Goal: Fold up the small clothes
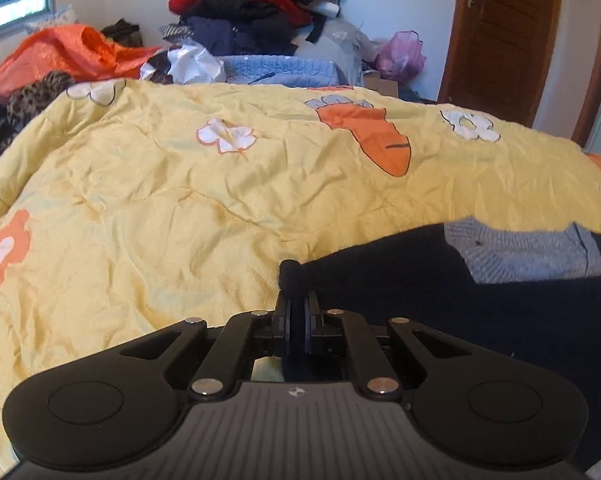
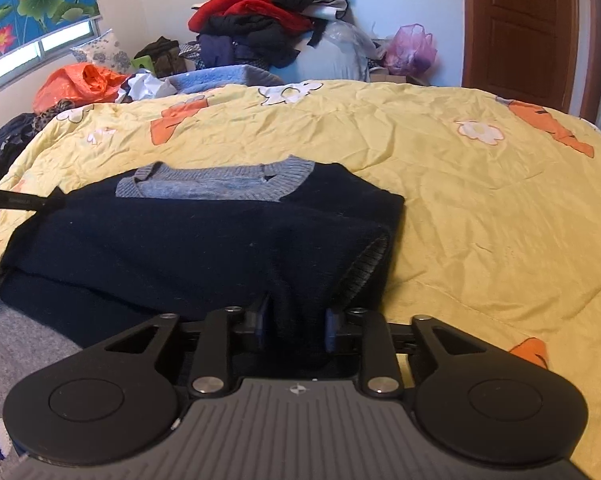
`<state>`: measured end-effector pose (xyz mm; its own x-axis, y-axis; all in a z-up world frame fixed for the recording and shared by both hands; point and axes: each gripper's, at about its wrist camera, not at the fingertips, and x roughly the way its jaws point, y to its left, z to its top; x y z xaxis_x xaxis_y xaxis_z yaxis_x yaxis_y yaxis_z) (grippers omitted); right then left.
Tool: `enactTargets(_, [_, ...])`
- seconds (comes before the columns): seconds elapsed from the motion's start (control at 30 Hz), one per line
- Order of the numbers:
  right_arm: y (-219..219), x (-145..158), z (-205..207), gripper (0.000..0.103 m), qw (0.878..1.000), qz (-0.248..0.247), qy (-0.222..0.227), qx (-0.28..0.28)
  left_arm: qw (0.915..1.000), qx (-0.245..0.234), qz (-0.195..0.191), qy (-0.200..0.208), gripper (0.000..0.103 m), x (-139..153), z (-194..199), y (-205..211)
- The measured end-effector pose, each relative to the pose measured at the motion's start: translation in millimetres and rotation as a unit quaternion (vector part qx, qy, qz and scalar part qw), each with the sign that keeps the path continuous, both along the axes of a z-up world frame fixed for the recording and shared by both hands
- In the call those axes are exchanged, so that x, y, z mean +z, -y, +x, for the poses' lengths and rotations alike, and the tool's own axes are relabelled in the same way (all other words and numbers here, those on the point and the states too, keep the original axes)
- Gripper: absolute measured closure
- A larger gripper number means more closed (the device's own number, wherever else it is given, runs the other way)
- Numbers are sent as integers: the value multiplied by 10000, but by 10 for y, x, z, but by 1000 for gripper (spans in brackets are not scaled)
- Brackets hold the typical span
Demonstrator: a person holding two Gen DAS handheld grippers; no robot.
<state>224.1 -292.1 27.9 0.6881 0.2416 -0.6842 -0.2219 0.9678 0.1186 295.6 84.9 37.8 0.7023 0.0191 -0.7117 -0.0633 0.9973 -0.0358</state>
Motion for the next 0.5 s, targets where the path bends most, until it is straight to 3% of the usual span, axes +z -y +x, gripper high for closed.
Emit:
enactTargets(0.1, [-57,45,-48,29,9997,-76,85,214,9994,228,51,-254,77,22,57,-52])
enactTargets(0.17, [-74,141,-111,24,9988,-288,396,-33,9970,660,401,-23,55,170,-52,-41])
enactTargets(0.2, [-66,205,-155,24,9974,-317,627,-175,9946,816,572,277,50,261,-148,-2])
enactTargets(0.27, [-31,336,-200,24,9944,-114,1016,-268,9918,686,496,958,30,413,-347,128])
enactTargets(0.3, [-38,389,-197,22,9932,35,1128,-272,9917,455,392,1139,26,445,-401,222])
enactTargets(0.37, [-97,425,-84,14,9940,336,1037,-127,9930,-105,441,1089,25,393,-374,501])
enactTargets(0.5, [-310,227,288,14,9975,523,460,148,9924,-571,1037,328,25,-52,-127,905])
